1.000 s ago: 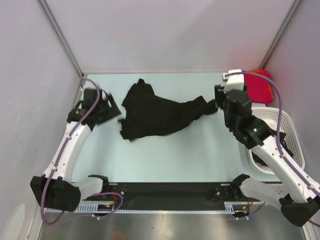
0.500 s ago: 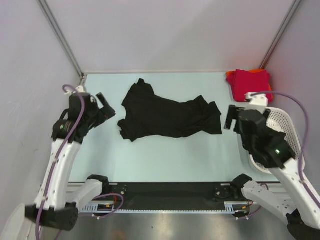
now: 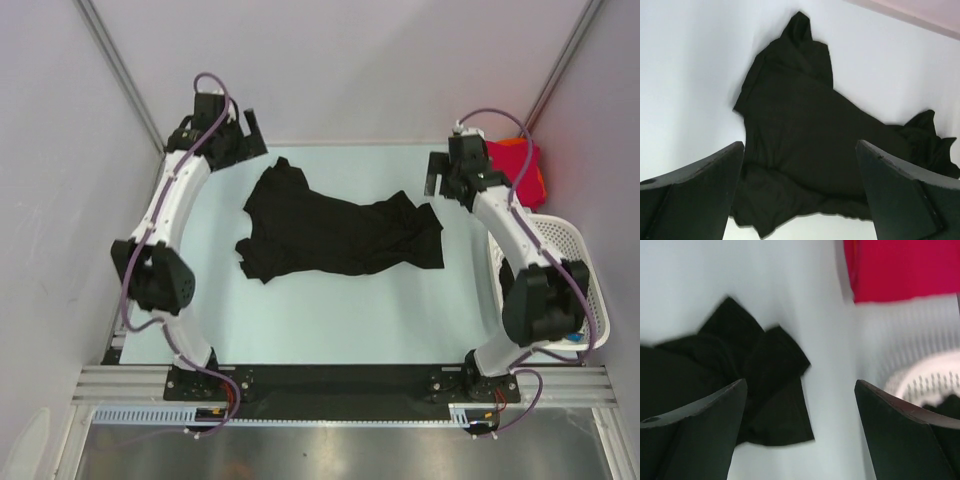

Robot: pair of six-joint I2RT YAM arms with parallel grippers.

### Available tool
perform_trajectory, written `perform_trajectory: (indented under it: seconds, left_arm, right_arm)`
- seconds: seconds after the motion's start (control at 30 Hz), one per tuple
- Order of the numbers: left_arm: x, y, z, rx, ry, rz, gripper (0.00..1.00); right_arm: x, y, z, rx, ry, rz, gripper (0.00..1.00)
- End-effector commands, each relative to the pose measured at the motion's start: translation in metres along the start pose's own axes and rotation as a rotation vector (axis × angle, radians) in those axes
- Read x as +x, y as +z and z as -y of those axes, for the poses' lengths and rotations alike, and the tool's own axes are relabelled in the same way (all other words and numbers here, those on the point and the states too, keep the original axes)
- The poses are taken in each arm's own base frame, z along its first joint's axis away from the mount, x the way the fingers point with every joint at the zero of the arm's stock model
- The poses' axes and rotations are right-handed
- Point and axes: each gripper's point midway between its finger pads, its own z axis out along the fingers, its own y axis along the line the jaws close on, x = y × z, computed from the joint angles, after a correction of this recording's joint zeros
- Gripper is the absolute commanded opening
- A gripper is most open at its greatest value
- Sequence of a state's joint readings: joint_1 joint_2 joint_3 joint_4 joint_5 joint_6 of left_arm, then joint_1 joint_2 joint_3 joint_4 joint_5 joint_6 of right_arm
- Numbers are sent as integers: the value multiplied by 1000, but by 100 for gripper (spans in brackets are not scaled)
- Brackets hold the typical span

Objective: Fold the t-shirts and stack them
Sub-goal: Flatten out the tshirt

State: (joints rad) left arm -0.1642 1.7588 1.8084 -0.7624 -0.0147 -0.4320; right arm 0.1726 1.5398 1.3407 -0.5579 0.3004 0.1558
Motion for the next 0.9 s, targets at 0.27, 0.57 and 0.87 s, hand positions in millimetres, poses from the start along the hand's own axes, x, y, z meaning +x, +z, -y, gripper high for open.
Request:
perform_trajectory:
  seconds: [0.27,0.57,0.87]
  left_arm:
    - [-8,126,20,51,-57,-137,99]
    - [18,155,-24,-54,-43,-226,100]
    - [12,177,-23,-11,-70,-199,100]
  right_arm:
    - [-22,118,-75,-236,23,-118,91]
    - [-11,146,-116,-390,91,-249,90]
    - [-6,161,-133,-427,107,-295,89]
